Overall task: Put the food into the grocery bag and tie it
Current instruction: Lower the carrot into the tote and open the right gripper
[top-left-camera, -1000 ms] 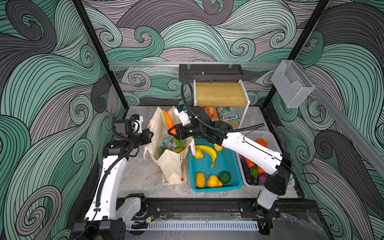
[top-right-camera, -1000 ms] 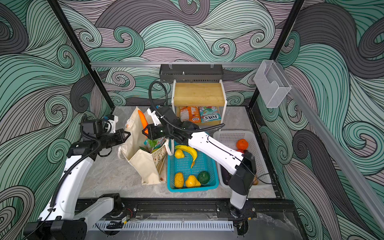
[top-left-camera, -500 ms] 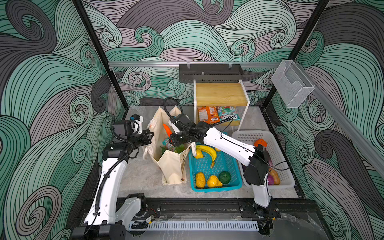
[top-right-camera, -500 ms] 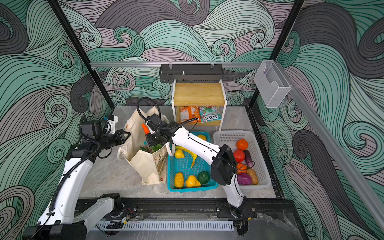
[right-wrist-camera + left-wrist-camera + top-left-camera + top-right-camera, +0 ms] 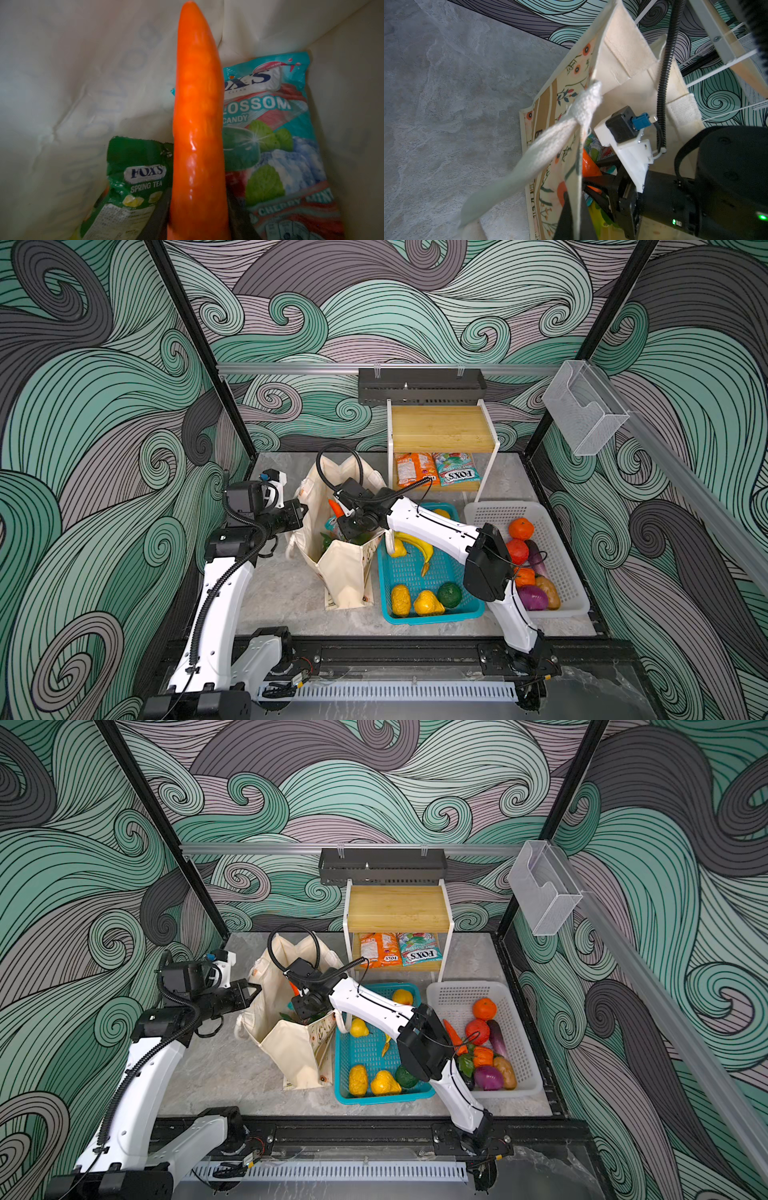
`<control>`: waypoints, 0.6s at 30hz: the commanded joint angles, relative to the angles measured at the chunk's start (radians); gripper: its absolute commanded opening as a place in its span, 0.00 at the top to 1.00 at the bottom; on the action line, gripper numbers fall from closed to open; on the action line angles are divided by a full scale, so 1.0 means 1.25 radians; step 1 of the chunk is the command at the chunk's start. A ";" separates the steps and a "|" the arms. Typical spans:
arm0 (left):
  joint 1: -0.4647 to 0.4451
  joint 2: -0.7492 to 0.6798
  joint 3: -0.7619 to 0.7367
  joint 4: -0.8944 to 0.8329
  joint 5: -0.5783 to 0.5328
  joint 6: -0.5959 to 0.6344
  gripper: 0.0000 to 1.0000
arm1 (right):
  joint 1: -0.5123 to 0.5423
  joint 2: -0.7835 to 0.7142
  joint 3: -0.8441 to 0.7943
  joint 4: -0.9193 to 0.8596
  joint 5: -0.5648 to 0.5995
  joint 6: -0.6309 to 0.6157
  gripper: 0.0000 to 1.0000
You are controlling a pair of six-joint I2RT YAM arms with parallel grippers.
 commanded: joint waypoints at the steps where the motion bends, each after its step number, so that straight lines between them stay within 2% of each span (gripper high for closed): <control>1: -0.010 -0.015 0.001 0.011 0.023 0.007 1.00 | 0.001 0.038 0.020 -0.036 0.044 -0.017 0.86; 4: -0.010 -0.014 0.002 0.008 0.026 0.007 1.00 | 0.002 0.058 0.032 -0.039 0.031 -0.010 0.84; 9: -0.010 -0.013 0.002 0.007 0.024 0.007 1.00 | 0.002 0.060 0.038 -0.045 0.040 -0.006 0.76; 13: -0.011 -0.011 0.002 0.006 0.020 0.007 1.00 | 0.003 0.024 0.030 -0.046 0.043 -0.007 0.63; 18: -0.010 -0.016 0.002 0.005 0.006 0.008 1.00 | 0.004 -0.046 0.030 -0.046 0.040 0.006 0.43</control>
